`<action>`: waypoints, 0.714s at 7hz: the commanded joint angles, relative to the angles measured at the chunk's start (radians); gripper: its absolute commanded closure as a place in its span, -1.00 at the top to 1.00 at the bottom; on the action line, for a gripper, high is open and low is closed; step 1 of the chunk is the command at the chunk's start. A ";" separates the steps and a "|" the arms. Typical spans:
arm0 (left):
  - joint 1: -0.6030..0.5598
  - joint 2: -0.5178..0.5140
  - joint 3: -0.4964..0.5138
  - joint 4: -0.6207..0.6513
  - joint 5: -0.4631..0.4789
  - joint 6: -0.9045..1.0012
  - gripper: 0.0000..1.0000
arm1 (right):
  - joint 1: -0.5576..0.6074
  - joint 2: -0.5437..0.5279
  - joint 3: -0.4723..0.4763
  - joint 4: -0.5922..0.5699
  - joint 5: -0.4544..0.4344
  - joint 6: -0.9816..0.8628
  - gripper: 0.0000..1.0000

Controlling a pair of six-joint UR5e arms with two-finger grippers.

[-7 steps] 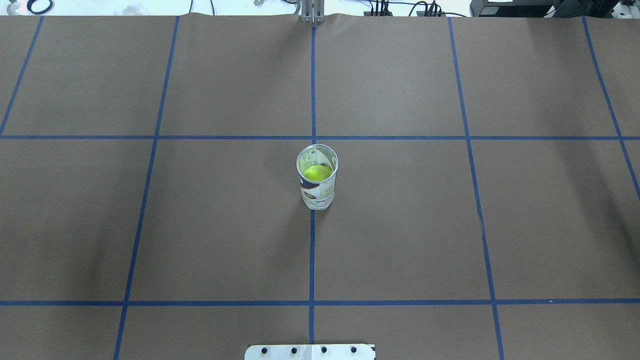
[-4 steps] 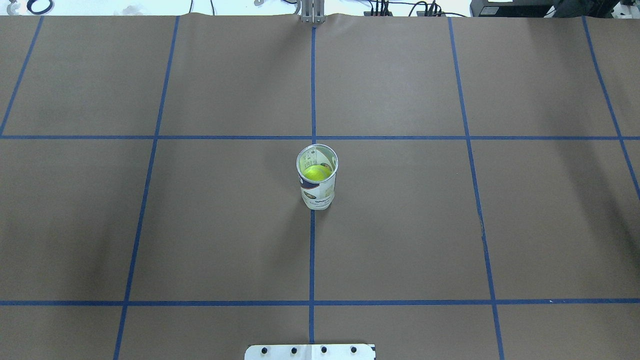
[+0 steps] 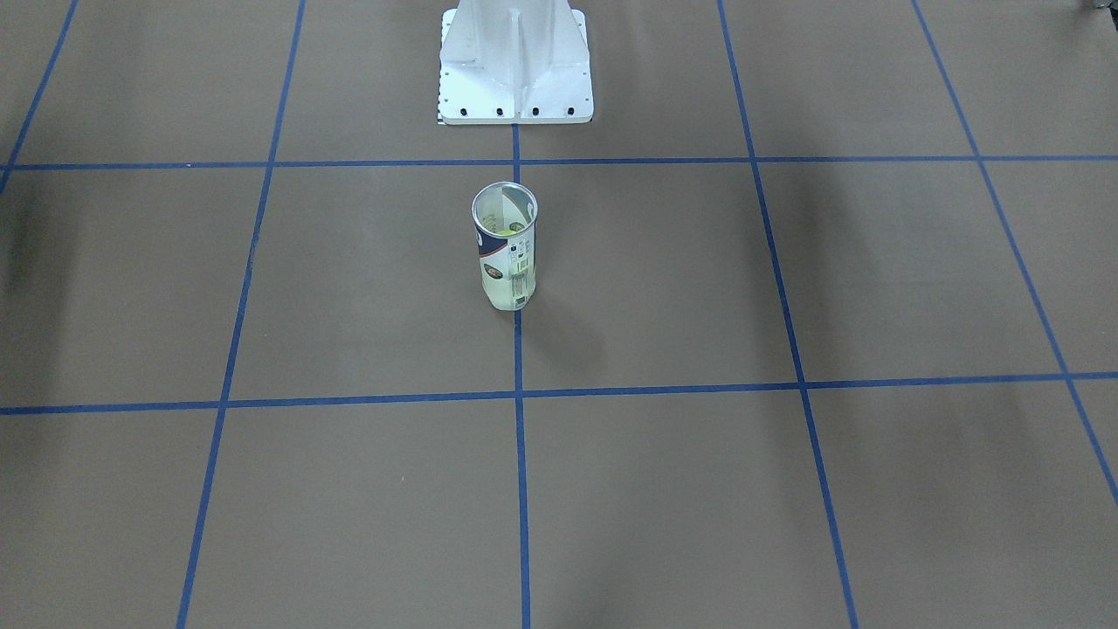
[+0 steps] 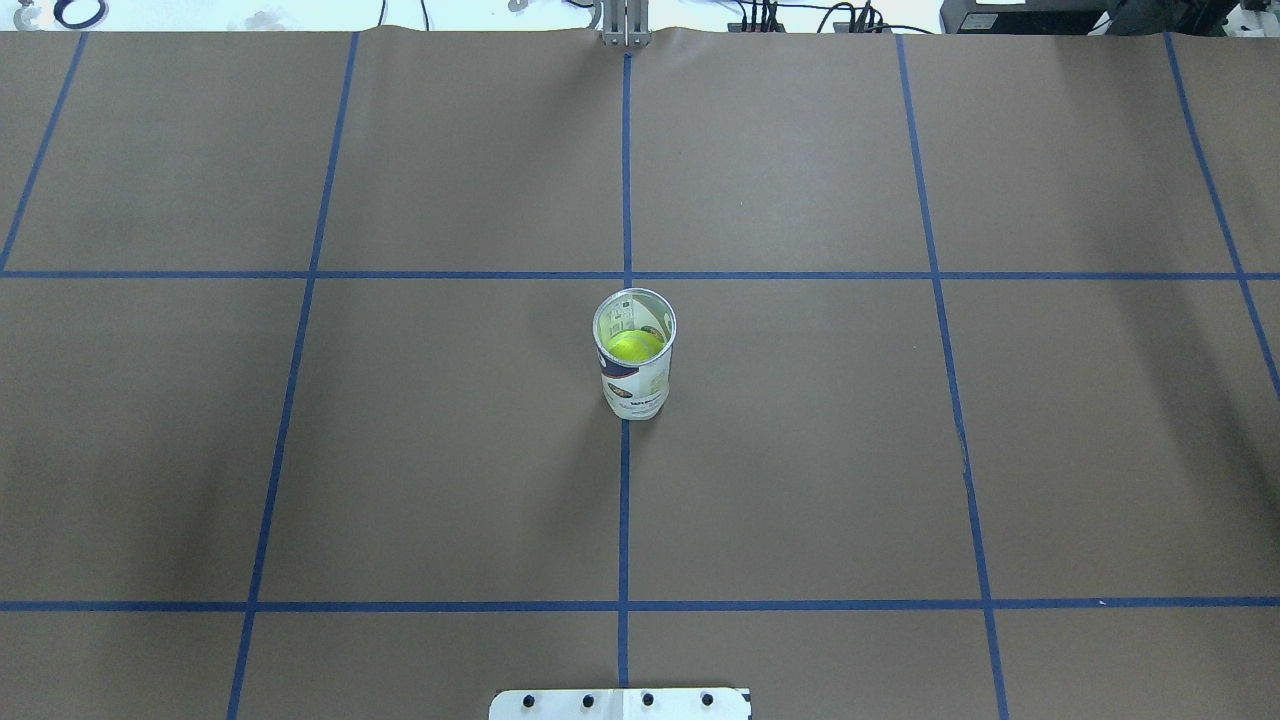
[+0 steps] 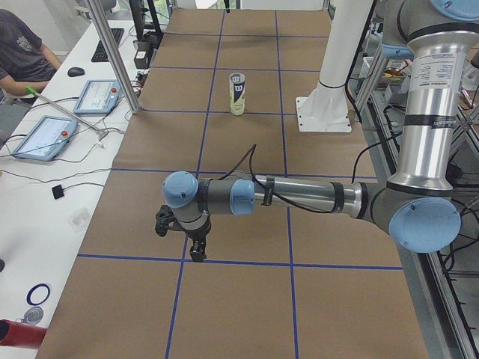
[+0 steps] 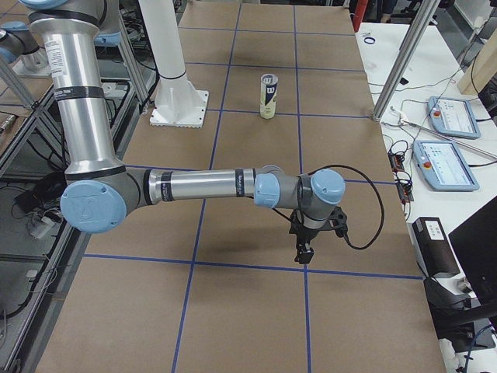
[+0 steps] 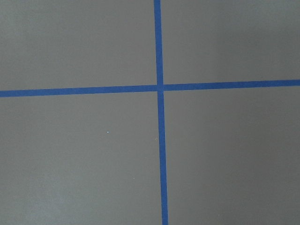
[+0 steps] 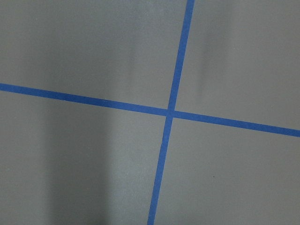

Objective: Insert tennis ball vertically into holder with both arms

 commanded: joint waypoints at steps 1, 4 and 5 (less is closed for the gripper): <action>0.000 0.003 -0.001 -0.001 0.000 0.000 0.99 | 0.000 0.001 0.000 0.000 -0.001 0.002 0.99; 0.000 0.003 -0.001 -0.007 0.000 -0.002 0.99 | -0.002 -0.001 0.000 0.000 0.001 0.002 0.99; 0.000 0.005 -0.001 -0.006 0.000 -0.002 0.99 | 0.000 -0.001 0.006 0.000 0.002 0.002 0.99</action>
